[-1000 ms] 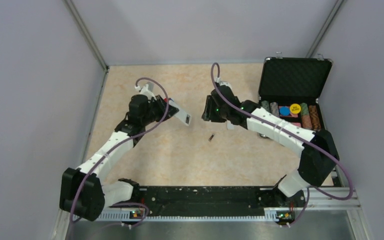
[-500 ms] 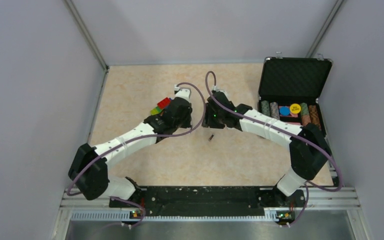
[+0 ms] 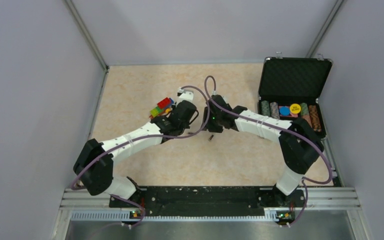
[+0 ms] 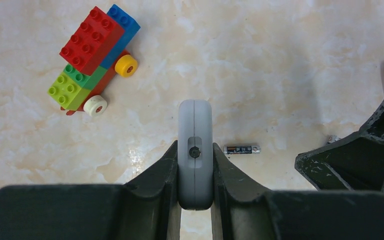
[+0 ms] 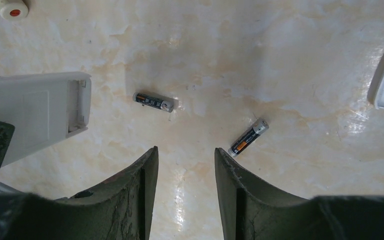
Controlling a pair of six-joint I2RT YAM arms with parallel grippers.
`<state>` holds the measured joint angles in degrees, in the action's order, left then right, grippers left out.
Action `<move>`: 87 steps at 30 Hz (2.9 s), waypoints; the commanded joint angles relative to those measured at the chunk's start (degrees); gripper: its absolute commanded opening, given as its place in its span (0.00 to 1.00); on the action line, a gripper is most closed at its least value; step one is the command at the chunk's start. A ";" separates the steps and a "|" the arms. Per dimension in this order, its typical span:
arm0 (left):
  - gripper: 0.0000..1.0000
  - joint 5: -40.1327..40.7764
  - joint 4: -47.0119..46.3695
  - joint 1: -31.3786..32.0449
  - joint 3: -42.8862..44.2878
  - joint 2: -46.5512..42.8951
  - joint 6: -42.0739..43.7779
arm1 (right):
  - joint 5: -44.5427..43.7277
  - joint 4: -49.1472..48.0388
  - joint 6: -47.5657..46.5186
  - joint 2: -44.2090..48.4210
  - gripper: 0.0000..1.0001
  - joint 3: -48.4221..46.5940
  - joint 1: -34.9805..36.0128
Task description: Load the batteries into the remote control
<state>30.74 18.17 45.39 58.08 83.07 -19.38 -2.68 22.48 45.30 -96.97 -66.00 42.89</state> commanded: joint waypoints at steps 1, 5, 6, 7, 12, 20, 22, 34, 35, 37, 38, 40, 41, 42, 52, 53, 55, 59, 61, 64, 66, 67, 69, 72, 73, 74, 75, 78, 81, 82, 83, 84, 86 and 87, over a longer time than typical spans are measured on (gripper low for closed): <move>0.00 3.26 -0.55 -0.89 1.75 -2.80 -2.02 | 2.37 -3.59 2.75 -2.02 0.45 -0.91 -0.52; 0.00 1.64 1.45 -4.86 1.29 -7.37 -5.14 | 4.80 -5.27 6.89 -3.73 0.43 -2.39 -0.38; 0.00 1.49 1.89 -5.84 1.09 -8.89 -5.62 | 5.34 -5.73 8.60 -4.38 0.43 -2.72 -0.24; 0.00 1.20 2.27 -6.97 0.94 -10.56 -5.97 | 6.11 -6.27 10.88 -5.04 0.43 -2.90 -0.11; 0.00 -0.31 2.30 -12.30 -1.31 -20.14 -6.74 | 8.53 -8.48 23.60 -8.37 0.44 -3.69 1.74; 0.00 -0.86 2.97 -15.42 -3.87 -29.43 -7.31 | 7.99 -8.41 39.51 -12.18 0.48 -4.48 2.96; 0.00 -0.86 3.13 -15.87 -4.31 -30.68 -7.49 | 7.44 -7.82 42.70 -12.94 0.48 -4.51 2.96; 0.00 -1.30 2.40 -16.93 -4.74 -32.92 -5.90 | 7.27 -2.67 53.57 -17.58 0.44 -6.27 1.32; 0.00 -1.30 2.32 -16.92 -4.66 -32.83 -5.73 | 7.31 -2.10 54.16 -17.61 0.44 -6.28 1.10; 0.00 -1.23 2.07 -17.15 -4.65 -32.82 -5.35 | 6.57 -0.50 55.25 -17.35 0.42 -6.23 0.69; 0.00 -1.26 1.89 -17.18 -4.65 -32.84 -5.20 | 6.14 0.69 55.66 -17.02 0.42 -6.19 0.60; 0.00 -1.13 1.82 -17.37 -4.50 -32.72 -5.02 | 6.06 2.16 56.80 -16.69 0.40 -5.98 0.19; 0.00 -1.12 1.74 -17.38 -4.47 -32.72 -4.98 | 6.29 2.73 57.26 -16.63 0.40 -5.84 -0.01; 0.00 -1.12 1.59 -17.47 -4.47 -32.63 -4.90 | 6.51 3.37 57.82 -16.63 0.40 -5.77 -0.13; 0.00 -0.56 1.12 -17.81 -4.20 -32.70 -4.47 | 7.40 7.05 60.29 -19.46 0.30 -8.61 -1.41; 0.00 -0.51 1.08 -17.80 -4.21 -32.79 -4.40 | 6.94 7.35 60.09 -19.64 0.30 -9.02 -1.41; 0.00 -0.51 1.16 -17.93 -4.21 -32.95 -4.27 | 6.55 7.35 59.95 -20.25 0.29 -9.59 -1.43; 0.00 -0.34 1.29 -18.18 -4.37 -33.27 -4.18 | 7.59 7.47 59.83 -21.66 0.24 -10.42 -1.39; 0.00 -0.25 1.34 -18.15 -4.38 -33.59 -4.29 | 7.82 7.49 59.97 -21.97 0.23 -10.34 -1.42; 0.00 -0.16 1.42 -18.27 -4.38 -34.06 -4.43 | 7.58 7.74 60.27 -21.96 0.23 -10.32 -1.37; 0.00 0.08 1.46 -18.31 -4.38 -34.55 -4.53 | 7.36 8.24 60.41 -22.19 0.26 -10.64 -1.41; 0.00 0.10 1.55 -18.30 -4.38 -34.68 -4.53 | 7.32 8.54 60.50 -22.40 0.28 -10.84 -1.41; 0.00 0.32 1.67 -18.25 -4.32 -34.97 -4.57 | 7.02 9.50 60.49 -22.77 0.30 -11.63 -1.41; 0.00 0.74 2.03 -18.24 -4.23 -35.69 -4.69 | 6.62 11.10 60.33 -23.73 0.30 -12.49 -1.43; 0.00 0.91 2.16 -18.28 -4.28 -35.97 -4.70 | 6.44 11.58 60.20 -24.07 0.28 -12.71 -1.41; 0.00 1.15 2.33 -18.28 -4.25 -36.24 -4.78 | 6.18 12.18 60.24 -24.25 0.25 -12.86 -1.41; 0.00 1.35 2.43 -18.37 -4.36 -36.49 -4.84 | 5.89 12.82 60.23 -24.50 0.23 -12.84 -1.41; 0.00 2.03 2.97 -18.36 -4.47 -37.33 -4.73 | 6.03 13.72 60.23 -25.13 0.20 -12.67 -1.34; 0.00 2.53 3.41 -18.39 -4.38 -37.67 -4.30 | 6.30 13.96 59.93 -25.49 0.14 -12.78 -1.41; 0.00 2.64 3.49 -18.39 -4.38 -37.86 -4.19 | 6.17 13.91 59.58 -25.58 0.12 -13.05 -1.34; 0.00 2.65 3.53 -18.35 -4.31 -37.93 -4.10 | 5.94 13.91 58.82 -25.55 0.10 -13.46 -1.40; 0.00 2.52 3.53 -18.34 -4.23 -37.96 -4.10 | 5.55 13.88 57.79 -25.49 0.06 -14.03 -1.45; 0.00 1.96 3.60 -18.37 -4.06 -37.90 -4.13 | 4.88 13.31 54.67 -25.27 0.00 -15.61 -1.45; 0.00 1.42 3.62 -18.33 -3.89 -37.87 -4.35 | 4.66 12.88 52.90 -25.14 0.00 -16.49 -1.49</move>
<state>32.05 23.31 27.35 53.32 45.98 -24.03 7.94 31.40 103.88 -118.52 -80.77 42.09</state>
